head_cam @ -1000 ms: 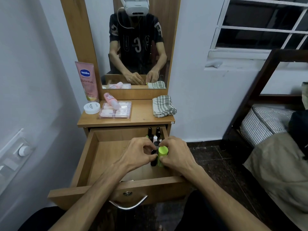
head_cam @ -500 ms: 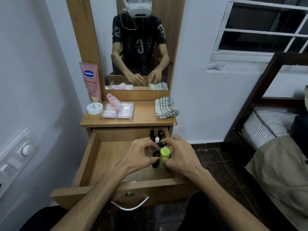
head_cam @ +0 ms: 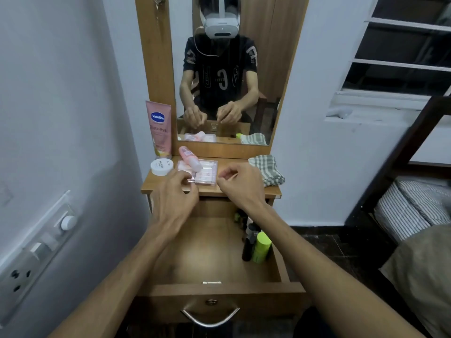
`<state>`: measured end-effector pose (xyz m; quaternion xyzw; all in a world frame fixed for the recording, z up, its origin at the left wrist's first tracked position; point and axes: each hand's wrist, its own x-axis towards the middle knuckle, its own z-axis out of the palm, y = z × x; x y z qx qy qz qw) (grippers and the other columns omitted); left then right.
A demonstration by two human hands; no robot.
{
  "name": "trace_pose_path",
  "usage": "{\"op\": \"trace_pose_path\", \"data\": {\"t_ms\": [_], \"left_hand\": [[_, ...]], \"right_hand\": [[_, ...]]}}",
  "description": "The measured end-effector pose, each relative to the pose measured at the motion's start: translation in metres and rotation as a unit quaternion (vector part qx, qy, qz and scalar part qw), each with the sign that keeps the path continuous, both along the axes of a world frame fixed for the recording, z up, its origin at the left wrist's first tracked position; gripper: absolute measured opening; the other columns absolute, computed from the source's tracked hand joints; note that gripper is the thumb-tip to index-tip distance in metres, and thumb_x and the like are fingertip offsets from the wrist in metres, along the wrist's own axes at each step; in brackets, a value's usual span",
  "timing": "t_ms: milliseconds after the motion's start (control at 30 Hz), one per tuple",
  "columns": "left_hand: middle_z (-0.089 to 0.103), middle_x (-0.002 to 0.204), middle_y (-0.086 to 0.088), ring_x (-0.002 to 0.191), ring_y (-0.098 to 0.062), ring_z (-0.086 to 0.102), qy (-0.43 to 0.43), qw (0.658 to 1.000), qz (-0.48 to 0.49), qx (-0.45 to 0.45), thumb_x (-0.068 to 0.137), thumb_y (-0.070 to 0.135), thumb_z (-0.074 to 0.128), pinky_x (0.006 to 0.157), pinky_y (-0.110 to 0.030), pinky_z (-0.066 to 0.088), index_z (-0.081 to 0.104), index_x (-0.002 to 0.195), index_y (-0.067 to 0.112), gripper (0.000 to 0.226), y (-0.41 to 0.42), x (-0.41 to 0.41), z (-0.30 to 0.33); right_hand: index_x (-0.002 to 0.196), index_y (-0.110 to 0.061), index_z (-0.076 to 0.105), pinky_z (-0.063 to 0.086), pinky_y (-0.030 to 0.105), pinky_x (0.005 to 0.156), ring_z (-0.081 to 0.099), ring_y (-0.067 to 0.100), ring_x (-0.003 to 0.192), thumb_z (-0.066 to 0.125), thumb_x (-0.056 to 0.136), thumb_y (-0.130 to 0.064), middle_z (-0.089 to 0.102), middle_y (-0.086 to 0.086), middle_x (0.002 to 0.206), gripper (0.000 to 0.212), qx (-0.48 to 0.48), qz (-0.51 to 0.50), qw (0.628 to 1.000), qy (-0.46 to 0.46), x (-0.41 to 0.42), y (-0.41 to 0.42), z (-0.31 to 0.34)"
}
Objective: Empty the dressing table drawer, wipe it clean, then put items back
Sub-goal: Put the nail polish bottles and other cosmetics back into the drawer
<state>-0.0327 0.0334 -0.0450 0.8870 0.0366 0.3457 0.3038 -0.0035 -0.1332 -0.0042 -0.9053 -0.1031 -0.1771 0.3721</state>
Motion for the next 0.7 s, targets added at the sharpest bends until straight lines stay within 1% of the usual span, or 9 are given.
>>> {"op": "trace_pose_path", "data": {"t_ms": [67,133,300,367,433,467,533,600,700], "left_hand": [[0.069,0.111,-0.006,0.098,-0.028,0.064,0.049,0.997,0.054,-0.015,0.086,0.029,0.068,0.081,-0.04,0.051,0.073,0.113,0.013,0.032,0.014,0.013,0.001],[0.066,0.117,-0.012,0.105,-0.034,0.062,0.097,0.992,0.083,-0.015,0.087,0.036,0.064,0.087,-0.044,0.05,0.071,0.117,0.01,0.041,0.022,0.023,0.0],[0.066,0.111,-0.017,0.101,-0.032,0.061,0.109,0.989,0.095,-0.027,0.091,0.039,0.06,0.078,-0.037,0.041,0.071,0.113,0.006,0.041,0.019,0.035,-0.007],[0.067,0.106,-0.017,0.095,-0.03,0.06,0.108,0.988,0.102,-0.037,0.091,0.038,0.06,0.073,-0.033,0.035,0.072,0.108,0.007,0.037,0.019,0.037,-0.007],[0.067,0.099,-0.015,0.086,-0.026,0.056,0.107,0.988,0.103,-0.047,0.089,0.037,0.061,0.07,-0.033,0.035,0.073,0.099,0.008,0.033,0.021,0.04,-0.008],[0.067,0.095,-0.014,0.082,-0.023,0.053,0.106,0.988,0.099,-0.052,0.089,0.038,0.062,0.068,-0.033,0.035,0.073,0.095,0.009,0.031,0.02,0.041,-0.009],[0.069,0.09,-0.012,0.079,-0.022,0.055,0.108,0.988,0.083,-0.067,0.087,0.041,0.061,0.063,-0.035,0.04,0.074,0.093,0.011,0.032,0.019,0.044,-0.01],[0.07,0.089,-0.01,0.08,-0.026,0.062,0.12,0.986,0.078,-0.089,0.084,0.045,0.06,0.063,-0.038,0.049,0.076,0.096,0.013,0.037,0.014,0.043,-0.009],[0.07,0.091,-0.01,0.084,-0.029,0.064,0.139,0.98,0.097,-0.105,0.079,0.052,0.056,0.067,-0.042,0.055,0.077,0.096,0.014,0.047,0.007,0.042,-0.005]], "right_hand": [[0.094,-0.025,0.08,0.059,0.031,0.07,0.065,0.005,0.077,0.071,0.074,-0.03,0.073,-0.011,0.081,0.022,-0.004,0.002,1.0,0.01,0.022,0.022,0.006],[0.103,-0.02,0.076,0.052,0.029,0.066,0.064,0.011,0.081,0.069,0.08,-0.037,0.074,-0.006,0.09,0.03,-0.032,-0.001,0.999,0.024,0.04,0.042,0.01],[0.084,-0.015,0.071,0.05,0.036,0.064,0.058,0.024,0.07,0.063,0.085,-0.06,0.068,0.003,0.078,0.046,-0.106,-0.047,0.993,0.026,0.073,0.076,-0.001],[0.08,-0.016,0.071,0.054,0.036,0.062,0.063,0.024,0.071,0.065,0.083,-0.056,0.068,0.003,0.076,0.041,-0.137,-0.058,0.988,0.029,0.078,0.079,-0.006],[0.08,-0.016,0.069,0.052,0.034,0.058,0.064,0.022,0.073,0.071,0.081,-0.043,0.067,0.001,0.076,0.027,-0.164,-0.061,0.984,0.024,0.079,0.076,-0.008],[0.078,-0.016,0.067,0.046,0.033,0.055,0.063,0.021,0.072,0.071,0.081,-0.041,0.065,0.001,0.075,0.025,-0.167,-0.063,0.984,0.018,0.079,0.072,-0.009],[0.071,-0.017,0.063,0.04,0.031,0.052,0.06,0.02,0.067,0.067,0.085,-0.049,0.063,0.001,0.071,0.035,-0.144,-0.075,0.987,0.016,0.075,0.061,-0.011],[0.068,-0.017,0.064,0.048,0.034,0.053,0.061,0.019,0.063,0.061,0.082,-0.064,0.063,0.0,0.068,0.048,-0.108,-0.098,0.989,0.034,0.074,0.048,-0.017],[0.078,-0.018,0.073,0.05,0.029,0.055,0.065,0.017,0.072,0.065,0.075,-0.056,0.068,-0.001,0.072,0.039,-0.066,-0.092,0.99,0.089,0.071,0.031,-0.019]]}}
